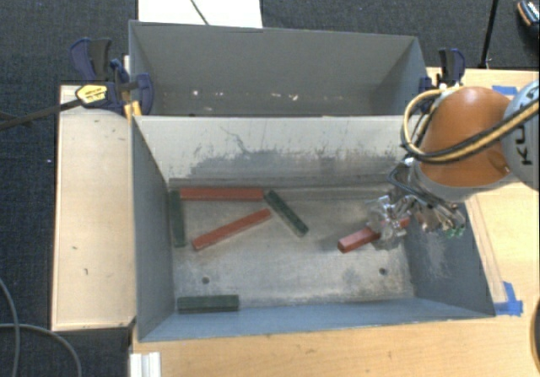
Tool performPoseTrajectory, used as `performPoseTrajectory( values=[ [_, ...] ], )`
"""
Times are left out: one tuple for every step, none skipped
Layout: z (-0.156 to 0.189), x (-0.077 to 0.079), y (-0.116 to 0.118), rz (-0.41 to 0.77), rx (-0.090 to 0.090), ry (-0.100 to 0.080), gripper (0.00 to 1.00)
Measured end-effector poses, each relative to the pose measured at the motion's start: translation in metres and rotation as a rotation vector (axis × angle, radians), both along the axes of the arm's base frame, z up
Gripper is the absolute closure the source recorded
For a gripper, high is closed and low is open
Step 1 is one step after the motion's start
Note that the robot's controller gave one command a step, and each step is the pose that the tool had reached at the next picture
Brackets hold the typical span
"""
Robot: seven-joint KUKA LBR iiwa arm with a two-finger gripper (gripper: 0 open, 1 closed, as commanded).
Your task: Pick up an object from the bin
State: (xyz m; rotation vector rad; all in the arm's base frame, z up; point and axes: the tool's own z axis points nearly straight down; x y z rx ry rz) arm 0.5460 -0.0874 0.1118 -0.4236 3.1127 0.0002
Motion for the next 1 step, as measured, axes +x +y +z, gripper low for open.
performPoseTrajectory(
  values=[
    [0.0918,-0.0035,0.0021,-0.016,-0.001,-0.010,1.00]
  ],
)
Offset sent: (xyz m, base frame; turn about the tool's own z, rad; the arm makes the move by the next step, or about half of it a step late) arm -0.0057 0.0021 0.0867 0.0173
